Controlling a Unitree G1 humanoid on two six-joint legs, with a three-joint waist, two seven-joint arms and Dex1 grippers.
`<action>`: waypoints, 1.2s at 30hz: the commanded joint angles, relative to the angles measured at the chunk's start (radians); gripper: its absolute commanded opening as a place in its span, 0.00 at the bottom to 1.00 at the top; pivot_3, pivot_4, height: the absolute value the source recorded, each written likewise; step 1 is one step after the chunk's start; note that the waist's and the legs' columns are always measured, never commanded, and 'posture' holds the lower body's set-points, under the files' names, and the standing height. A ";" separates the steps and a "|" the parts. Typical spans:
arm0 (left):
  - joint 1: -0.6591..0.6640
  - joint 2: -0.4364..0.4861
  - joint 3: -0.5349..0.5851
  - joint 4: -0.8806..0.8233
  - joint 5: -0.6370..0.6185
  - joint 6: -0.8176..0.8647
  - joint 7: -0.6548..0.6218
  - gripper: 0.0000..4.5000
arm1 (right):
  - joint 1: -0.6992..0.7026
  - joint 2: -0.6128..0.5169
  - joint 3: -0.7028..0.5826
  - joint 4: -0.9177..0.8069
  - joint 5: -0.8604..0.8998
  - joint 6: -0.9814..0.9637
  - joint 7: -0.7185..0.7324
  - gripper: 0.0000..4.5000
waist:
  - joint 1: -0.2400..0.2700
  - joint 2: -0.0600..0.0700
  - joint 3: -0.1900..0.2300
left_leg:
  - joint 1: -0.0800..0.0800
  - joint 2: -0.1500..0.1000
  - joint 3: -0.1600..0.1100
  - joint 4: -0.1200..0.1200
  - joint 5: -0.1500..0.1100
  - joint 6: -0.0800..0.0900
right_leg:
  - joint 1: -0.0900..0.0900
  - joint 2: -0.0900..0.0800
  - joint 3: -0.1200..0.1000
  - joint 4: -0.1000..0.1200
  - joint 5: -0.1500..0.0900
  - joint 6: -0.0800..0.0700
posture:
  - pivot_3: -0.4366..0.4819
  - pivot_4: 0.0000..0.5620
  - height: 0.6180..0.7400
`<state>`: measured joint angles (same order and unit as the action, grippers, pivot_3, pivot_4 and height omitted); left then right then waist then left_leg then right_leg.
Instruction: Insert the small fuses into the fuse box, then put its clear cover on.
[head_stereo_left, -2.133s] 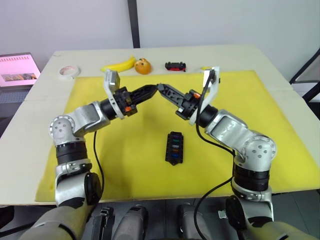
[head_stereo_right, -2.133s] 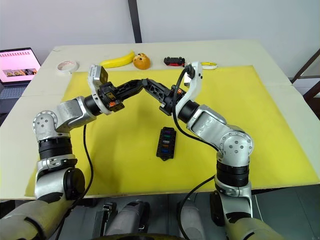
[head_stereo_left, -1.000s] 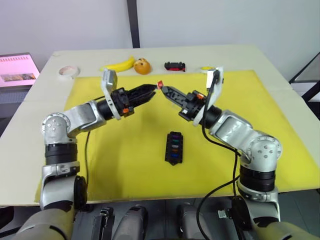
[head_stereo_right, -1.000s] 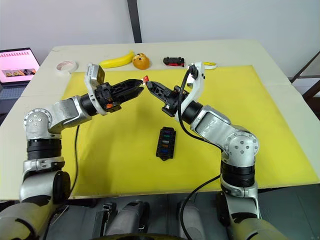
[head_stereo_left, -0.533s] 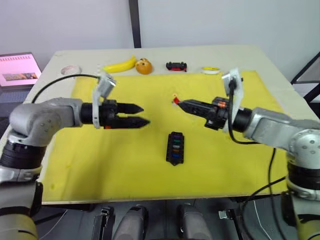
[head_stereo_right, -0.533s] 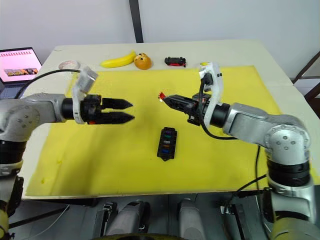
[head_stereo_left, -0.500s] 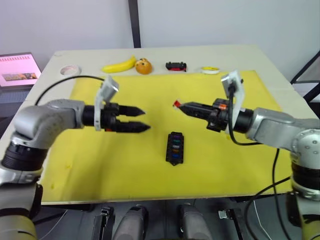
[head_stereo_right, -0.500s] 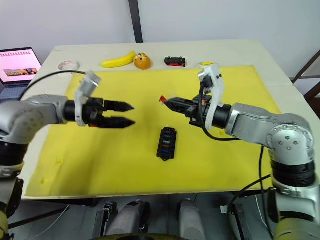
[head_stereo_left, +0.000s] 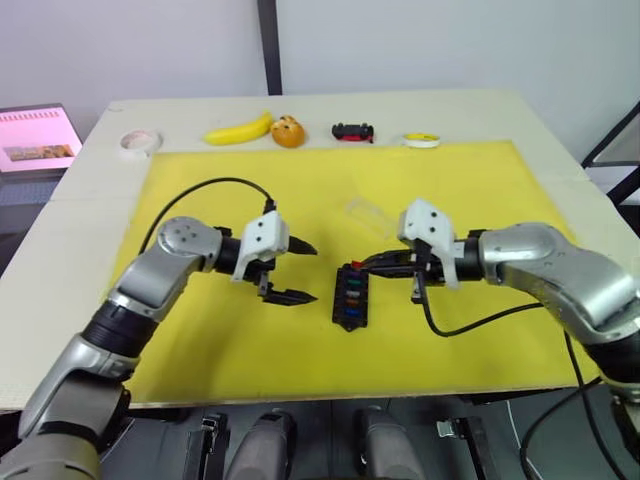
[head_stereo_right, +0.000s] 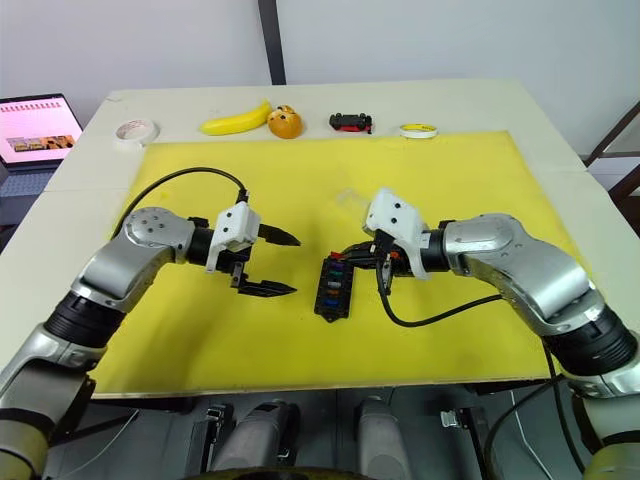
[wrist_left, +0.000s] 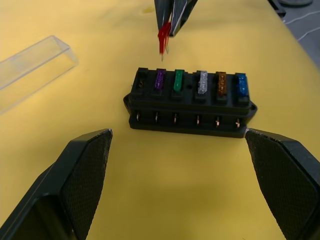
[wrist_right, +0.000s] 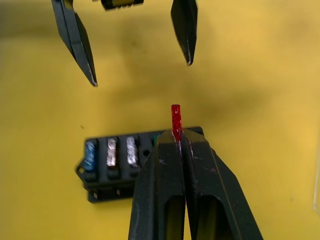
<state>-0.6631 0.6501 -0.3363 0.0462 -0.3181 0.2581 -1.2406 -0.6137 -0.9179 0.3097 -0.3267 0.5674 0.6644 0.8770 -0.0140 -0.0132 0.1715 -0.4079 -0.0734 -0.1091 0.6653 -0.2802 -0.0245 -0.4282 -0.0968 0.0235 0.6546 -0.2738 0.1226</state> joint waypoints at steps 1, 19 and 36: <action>-0.014 -0.013 0.013 0.000 0.028 -0.032 -0.015 0.99 | -0.038 0.021 -0.002 0.032 -0.089 -0.075 0.054 0.00 | 0.000 0.000 0.000 | 0.000 0.000 0.000 0.000 0.000 -0.001 | 0.000 0.000 0.000 0.000 0.000 0.000 | 0.48 0.27 1.00; -0.021 -0.078 0.032 0.014 0.072 -0.028 -0.014 0.99 | -0.079 0.105 -0.007 0.156 -0.273 -0.164 0.226 0.00 | 0.001 0.000 0.000 | 0.000 0.000 -0.001 0.000 0.002 -0.004 | 0.000 0.000 0.000 0.000 0.000 0.000 | 0.48 0.27 1.00; -0.017 -0.085 0.037 0.002 0.084 -0.023 -0.012 0.99 | -0.092 0.149 -0.011 0.203 -0.346 -0.189 0.282 0.00 | 0.001 0.000 0.000 | 0.000 0.000 -0.001 0.001 0.002 -0.004 | 0.000 0.000 0.000 0.001 0.000 0.000 | 0.48 0.27 1.00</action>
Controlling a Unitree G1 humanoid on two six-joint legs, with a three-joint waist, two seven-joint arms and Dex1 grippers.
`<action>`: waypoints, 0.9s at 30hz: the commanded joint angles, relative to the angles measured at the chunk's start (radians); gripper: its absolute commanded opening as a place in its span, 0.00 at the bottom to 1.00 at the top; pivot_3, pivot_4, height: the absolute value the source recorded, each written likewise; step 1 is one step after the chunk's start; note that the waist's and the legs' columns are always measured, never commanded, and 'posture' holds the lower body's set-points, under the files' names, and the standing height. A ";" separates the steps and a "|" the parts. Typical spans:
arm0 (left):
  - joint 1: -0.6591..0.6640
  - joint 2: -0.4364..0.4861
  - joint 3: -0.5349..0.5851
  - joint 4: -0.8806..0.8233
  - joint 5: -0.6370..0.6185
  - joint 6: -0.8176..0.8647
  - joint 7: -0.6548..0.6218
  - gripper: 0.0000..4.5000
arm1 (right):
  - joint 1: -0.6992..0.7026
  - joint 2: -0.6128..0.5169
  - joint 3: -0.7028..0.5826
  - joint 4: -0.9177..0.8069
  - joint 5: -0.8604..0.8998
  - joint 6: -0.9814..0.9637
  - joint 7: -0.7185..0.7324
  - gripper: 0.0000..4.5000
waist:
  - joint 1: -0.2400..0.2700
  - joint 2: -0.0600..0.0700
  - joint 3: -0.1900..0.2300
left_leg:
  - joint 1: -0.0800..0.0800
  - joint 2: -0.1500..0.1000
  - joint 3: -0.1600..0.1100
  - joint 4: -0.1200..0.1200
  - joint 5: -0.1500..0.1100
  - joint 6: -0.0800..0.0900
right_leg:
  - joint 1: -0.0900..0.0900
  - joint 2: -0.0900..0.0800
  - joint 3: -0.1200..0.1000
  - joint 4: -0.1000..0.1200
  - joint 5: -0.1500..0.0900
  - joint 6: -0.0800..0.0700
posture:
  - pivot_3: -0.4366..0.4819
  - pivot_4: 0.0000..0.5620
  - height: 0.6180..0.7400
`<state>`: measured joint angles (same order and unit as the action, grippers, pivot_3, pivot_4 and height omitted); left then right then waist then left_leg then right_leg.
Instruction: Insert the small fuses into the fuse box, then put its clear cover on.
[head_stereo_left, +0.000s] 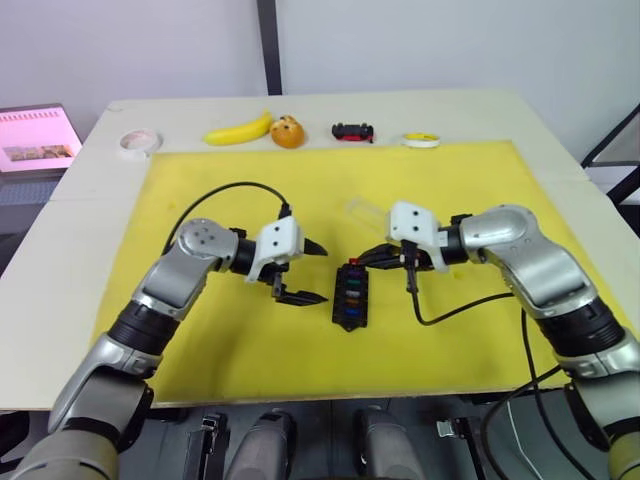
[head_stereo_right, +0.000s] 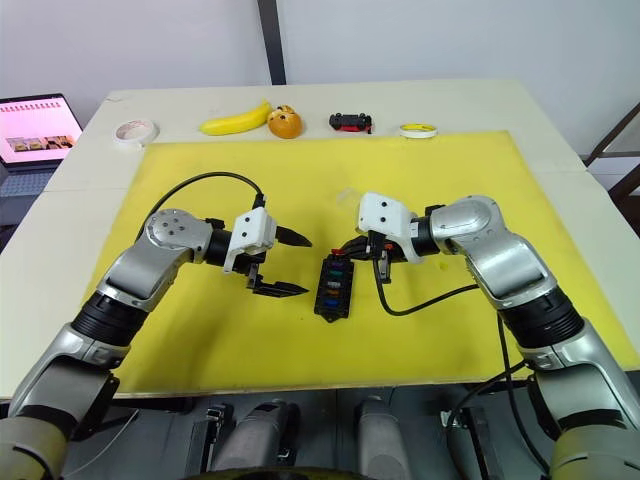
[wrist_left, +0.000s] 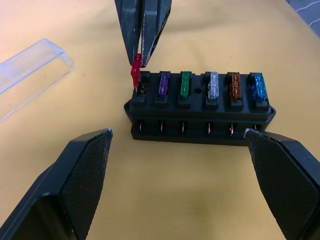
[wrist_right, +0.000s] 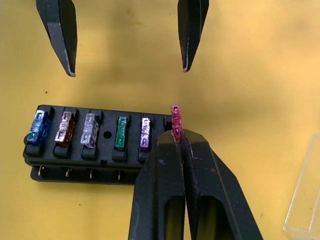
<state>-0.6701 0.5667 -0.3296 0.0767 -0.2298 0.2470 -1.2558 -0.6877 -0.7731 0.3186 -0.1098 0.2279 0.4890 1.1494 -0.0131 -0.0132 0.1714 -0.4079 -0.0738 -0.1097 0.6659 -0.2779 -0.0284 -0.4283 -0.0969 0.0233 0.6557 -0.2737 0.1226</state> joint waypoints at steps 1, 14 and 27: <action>-0.010 -0.002 0.030 -0.030 -0.004 -0.011 0.003 0.99 | -0.016 0.005 -0.021 -0.016 -0.007 -0.013 0.010 0.00 | 0.000 0.000 0.000 | 0.000 0.000 0.000 0.000 0.000 0.000 | 0.000 0.000 0.000 0.000 0.000 0.000 | 0.48 0.27 1.00; -0.020 -0.008 0.028 -0.029 -0.004 -0.006 0.002 0.99 | -0.011 0.010 -0.024 -0.017 -0.014 0.011 0.018 0.00 | 0.000 0.000 0.000 | 0.000 0.000 0.000 0.000 0.000 0.000 | 0.000 0.000 0.000 0.000 0.000 0.000 | 0.48 0.27 1.00; -0.029 -0.013 0.027 -0.012 0.003 -0.014 0.001 0.99 | 0.000 0.009 -0.011 -0.013 -0.044 0.020 0.024 0.00 | 0.000 0.000 0.000 | 0.000 0.000 0.000 0.000 0.000 0.000 | 0.000 0.000 0.000 0.000 0.000 0.000 | 0.48 0.27 1.00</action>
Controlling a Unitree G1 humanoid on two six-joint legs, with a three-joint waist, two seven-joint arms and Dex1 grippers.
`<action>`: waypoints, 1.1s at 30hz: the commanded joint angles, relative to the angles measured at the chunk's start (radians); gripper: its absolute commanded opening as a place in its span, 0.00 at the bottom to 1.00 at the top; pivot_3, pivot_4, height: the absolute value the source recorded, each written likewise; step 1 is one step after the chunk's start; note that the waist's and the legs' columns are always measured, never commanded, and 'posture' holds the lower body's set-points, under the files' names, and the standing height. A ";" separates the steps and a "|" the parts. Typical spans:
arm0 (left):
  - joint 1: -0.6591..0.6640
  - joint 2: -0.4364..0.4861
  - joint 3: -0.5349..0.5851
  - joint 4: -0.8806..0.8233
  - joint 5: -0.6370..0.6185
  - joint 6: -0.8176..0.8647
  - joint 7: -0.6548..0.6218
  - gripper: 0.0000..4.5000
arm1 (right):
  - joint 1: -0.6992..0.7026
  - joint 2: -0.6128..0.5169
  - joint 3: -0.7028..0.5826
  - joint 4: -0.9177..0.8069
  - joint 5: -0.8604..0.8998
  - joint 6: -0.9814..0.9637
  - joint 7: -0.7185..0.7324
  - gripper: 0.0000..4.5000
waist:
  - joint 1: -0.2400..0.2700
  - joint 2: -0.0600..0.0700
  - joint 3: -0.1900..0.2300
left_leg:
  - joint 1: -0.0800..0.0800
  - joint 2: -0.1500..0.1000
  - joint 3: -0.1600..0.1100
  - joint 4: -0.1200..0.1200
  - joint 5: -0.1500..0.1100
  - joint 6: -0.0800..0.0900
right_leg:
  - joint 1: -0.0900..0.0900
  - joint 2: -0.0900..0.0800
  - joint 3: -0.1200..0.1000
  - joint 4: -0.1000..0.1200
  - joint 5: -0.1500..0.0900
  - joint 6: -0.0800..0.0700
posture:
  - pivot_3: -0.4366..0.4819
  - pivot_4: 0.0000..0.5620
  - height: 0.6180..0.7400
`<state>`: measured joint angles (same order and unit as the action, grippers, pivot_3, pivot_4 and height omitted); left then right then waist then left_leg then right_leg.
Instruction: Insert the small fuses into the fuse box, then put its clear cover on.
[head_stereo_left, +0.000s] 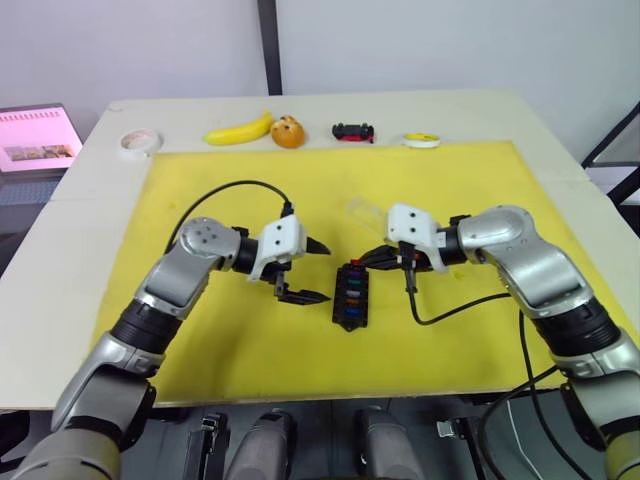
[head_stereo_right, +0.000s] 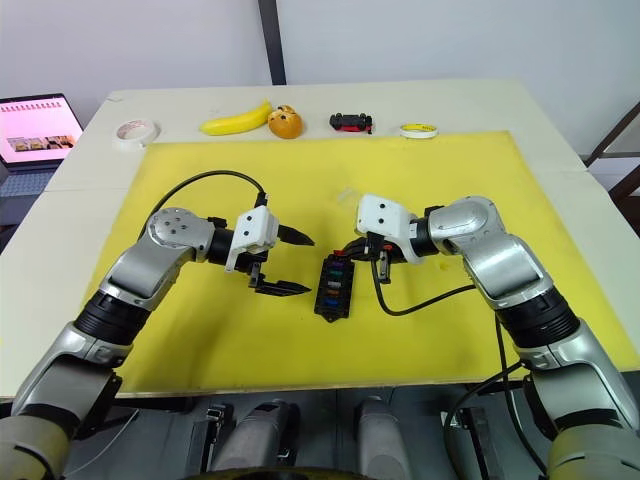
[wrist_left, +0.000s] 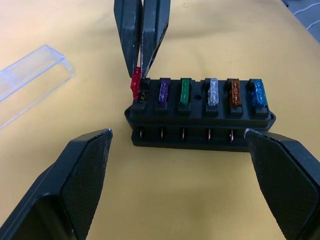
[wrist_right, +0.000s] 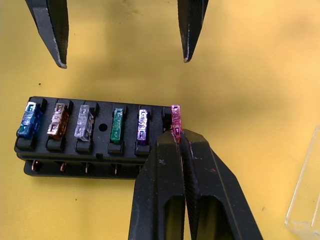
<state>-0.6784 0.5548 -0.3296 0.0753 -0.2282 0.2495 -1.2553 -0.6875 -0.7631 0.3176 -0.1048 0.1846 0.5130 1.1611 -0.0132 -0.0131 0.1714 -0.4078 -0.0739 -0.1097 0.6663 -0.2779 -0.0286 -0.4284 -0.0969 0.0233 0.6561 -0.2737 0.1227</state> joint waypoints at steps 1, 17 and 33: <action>-0.021 -0.002 0.027 -0.009 0.002 -0.018 0.001 0.99 | 0.001 -0.003 -0.010 -0.021 0.000 -0.001 0.017 0.00 | 0.000 0.000 0.000 | 0.000 0.000 0.000 0.000 0.000 0.000 | 0.000 0.000 0.000 0.000 0.000 0.000 | 0.48 0.27 1.00; -0.018 -0.011 0.028 -0.017 -0.001 -0.007 0.007 0.99 | -0.011 0.008 -0.012 -0.029 -0.008 0.020 0.021 0.00 | 0.000 0.000 0.000 | 0.000 0.000 0.000 0.000 0.000 0.000 | 0.000 0.000 0.000 0.001 0.000 0.000 | 0.48 0.27 1.00; -0.016 -0.013 0.027 -0.028 -0.005 -0.001 0.015 0.99 | -0.002 0.005 -0.009 -0.055 -0.024 0.045 0.008 0.00 | 0.000 0.000 0.000 | 0.000 0.000 0.000 0.001 0.000 0.000 | 0.000 0.000 0.000 0.001 0.000 0.000 | 0.48 0.27 1.00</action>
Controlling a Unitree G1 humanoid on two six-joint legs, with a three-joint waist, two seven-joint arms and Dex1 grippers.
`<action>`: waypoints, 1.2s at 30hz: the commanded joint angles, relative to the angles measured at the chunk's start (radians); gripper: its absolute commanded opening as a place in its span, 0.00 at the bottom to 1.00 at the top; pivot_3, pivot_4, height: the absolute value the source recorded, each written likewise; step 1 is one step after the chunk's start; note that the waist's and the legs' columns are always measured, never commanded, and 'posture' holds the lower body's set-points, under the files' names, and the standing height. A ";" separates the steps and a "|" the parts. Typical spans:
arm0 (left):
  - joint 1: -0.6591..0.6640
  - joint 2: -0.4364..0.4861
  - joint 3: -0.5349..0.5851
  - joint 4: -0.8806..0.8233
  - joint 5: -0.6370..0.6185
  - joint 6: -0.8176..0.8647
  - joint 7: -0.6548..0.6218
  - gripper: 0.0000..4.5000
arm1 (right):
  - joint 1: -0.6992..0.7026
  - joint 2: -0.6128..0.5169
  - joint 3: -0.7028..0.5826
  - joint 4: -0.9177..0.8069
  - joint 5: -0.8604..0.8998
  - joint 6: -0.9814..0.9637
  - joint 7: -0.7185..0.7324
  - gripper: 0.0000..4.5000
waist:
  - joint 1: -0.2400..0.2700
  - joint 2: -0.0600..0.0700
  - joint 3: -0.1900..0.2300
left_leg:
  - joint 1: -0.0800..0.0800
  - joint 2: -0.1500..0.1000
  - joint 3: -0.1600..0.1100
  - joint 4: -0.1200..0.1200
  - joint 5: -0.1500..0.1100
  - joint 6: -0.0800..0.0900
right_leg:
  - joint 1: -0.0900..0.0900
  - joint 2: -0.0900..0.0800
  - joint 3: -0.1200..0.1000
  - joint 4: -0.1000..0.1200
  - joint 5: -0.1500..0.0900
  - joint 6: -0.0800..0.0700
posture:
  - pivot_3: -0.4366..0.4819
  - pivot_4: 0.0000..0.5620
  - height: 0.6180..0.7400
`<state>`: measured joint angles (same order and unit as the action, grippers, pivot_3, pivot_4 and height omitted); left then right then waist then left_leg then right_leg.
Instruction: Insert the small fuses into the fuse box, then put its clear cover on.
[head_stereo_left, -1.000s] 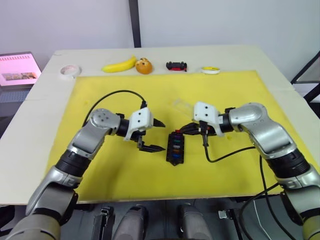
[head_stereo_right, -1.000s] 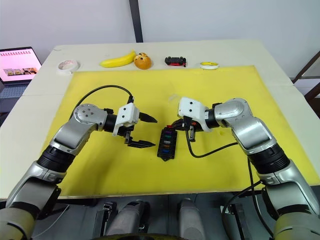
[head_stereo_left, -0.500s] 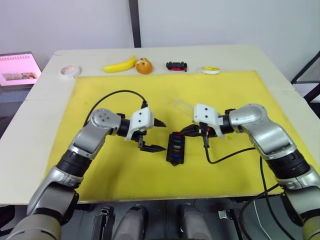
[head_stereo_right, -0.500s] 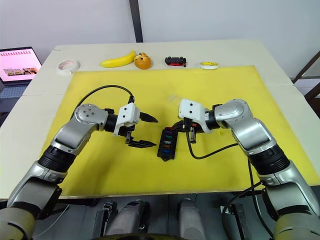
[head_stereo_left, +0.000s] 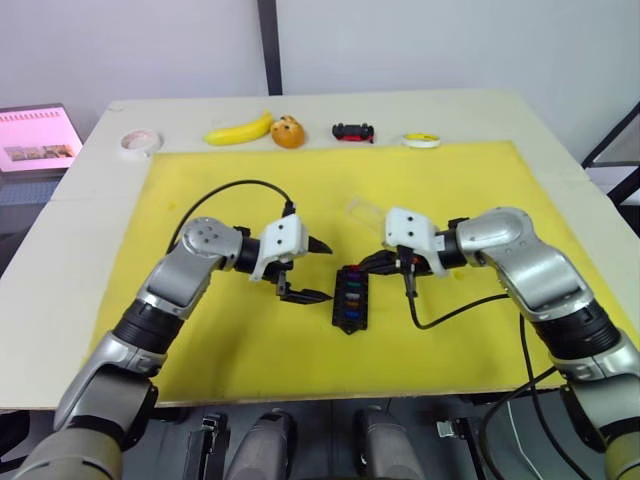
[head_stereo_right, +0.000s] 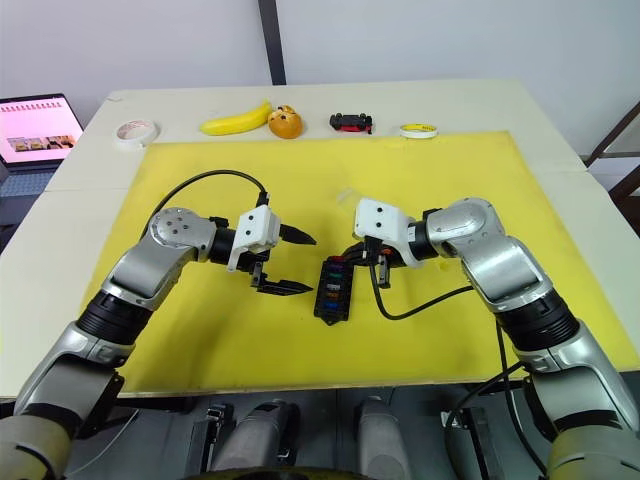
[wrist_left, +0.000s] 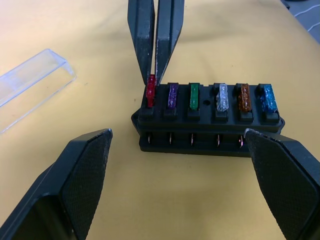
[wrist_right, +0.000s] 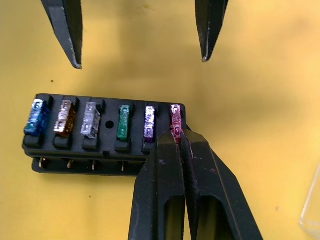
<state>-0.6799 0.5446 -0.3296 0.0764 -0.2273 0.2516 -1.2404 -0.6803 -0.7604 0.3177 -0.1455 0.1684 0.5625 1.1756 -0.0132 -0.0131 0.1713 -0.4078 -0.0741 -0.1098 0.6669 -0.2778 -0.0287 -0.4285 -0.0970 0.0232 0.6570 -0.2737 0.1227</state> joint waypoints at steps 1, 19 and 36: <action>-0.014 -0.003 0.027 -0.030 -0.006 -0.003 0.000 0.99 | -0.009 0.004 -0.009 -0.013 -0.010 -0.005 -0.009 0.00 | 0.000 0.000 0.000 | 0.000 0.000 0.000 0.000 0.000 0.000 | 0.000 0.000 0.000 0.000 0.000 0.000 | 0.48 0.27 1.00; -0.015 -0.004 0.029 -0.027 -0.006 -0.002 0.001 0.99 | -0.010 0.016 0.001 -0.011 -0.022 -0.008 -0.018 0.00 | 0.000 0.000 0.000 | 0.000 0.000 0.000 0.000 0.000 0.000 | 0.000 0.000 0.000 0.000 0.000 0.000 | 0.48 0.27 1.00; -0.003 0.000 0.031 -0.035 -0.019 -0.003 -0.015 1.00 | 0.017 0.060 -0.161 -0.077 0.137 0.068 -0.063 0.53 | 0.000 0.000 0.000 | 0.000 0.000 0.000 0.000 0.000 0.000 | 0.000 0.000 0.000 0.001 0.000 0.000 | 0.48 0.27 1.00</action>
<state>-0.6797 0.5408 -0.3290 0.0753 -0.2286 0.2555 -1.2466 -0.6794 -0.7194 0.2046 -0.1927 0.2628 0.6278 1.1347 -0.0132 -0.0131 0.1712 -0.4077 -0.0741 -0.1100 0.6670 -0.2778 -0.0288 -0.4287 -0.0971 0.0232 0.6580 -0.2737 0.1226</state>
